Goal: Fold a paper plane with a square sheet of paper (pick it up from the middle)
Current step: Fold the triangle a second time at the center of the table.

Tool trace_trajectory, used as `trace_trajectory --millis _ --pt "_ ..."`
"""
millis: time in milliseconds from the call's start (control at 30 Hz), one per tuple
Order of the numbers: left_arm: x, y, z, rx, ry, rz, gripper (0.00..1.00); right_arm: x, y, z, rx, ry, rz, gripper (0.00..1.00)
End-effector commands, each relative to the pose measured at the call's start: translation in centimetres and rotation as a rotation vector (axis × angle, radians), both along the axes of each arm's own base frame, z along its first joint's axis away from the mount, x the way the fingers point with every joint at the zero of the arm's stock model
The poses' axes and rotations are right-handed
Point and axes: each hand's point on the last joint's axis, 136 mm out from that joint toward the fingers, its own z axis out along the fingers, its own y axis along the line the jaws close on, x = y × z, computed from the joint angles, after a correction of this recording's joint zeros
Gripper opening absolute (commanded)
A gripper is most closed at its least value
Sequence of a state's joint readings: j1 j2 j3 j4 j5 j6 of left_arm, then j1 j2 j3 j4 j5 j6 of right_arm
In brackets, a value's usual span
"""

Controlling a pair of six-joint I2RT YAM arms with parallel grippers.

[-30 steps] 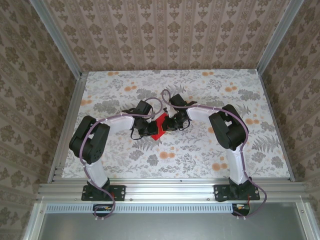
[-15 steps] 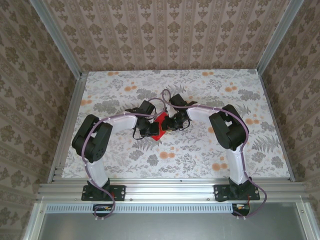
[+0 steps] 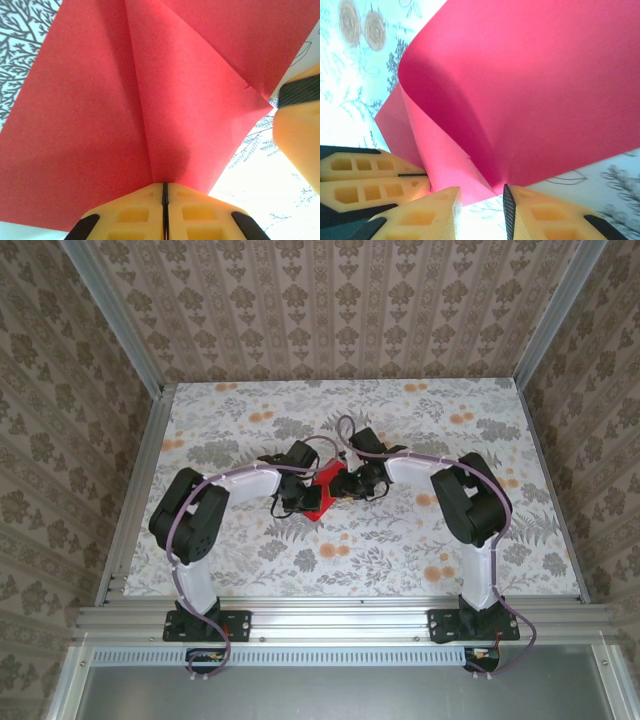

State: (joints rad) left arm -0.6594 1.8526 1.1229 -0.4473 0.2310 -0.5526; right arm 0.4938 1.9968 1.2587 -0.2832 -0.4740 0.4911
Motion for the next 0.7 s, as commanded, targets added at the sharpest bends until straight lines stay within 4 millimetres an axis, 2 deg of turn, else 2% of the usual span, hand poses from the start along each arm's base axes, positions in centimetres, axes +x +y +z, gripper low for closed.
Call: trace_trajectory --millis 0,200,333,467,667 --pt "-1.1 1.9 -2.0 0.116 0.056 0.0 0.1 0.7 -0.4 1.5 0.007 -0.05 -0.049 0.3" --pt "-1.0 2.3 -2.1 0.139 0.06 0.016 0.09 -0.1 0.9 1.7 0.067 -0.036 -0.038 0.19" --pt "-1.0 2.3 -2.2 0.142 0.062 0.021 0.09 -0.4 1.7 0.9 0.083 -0.006 -0.032 0.16" --pt "-1.0 2.2 -2.2 0.141 0.062 0.021 0.09 -0.6 2.3 0.3 0.094 0.016 -0.02 0.14" --pt "-0.9 2.1 -2.0 0.135 0.059 0.025 0.08 -0.6 2.2 -1.1 0.059 0.048 -0.023 0.14"
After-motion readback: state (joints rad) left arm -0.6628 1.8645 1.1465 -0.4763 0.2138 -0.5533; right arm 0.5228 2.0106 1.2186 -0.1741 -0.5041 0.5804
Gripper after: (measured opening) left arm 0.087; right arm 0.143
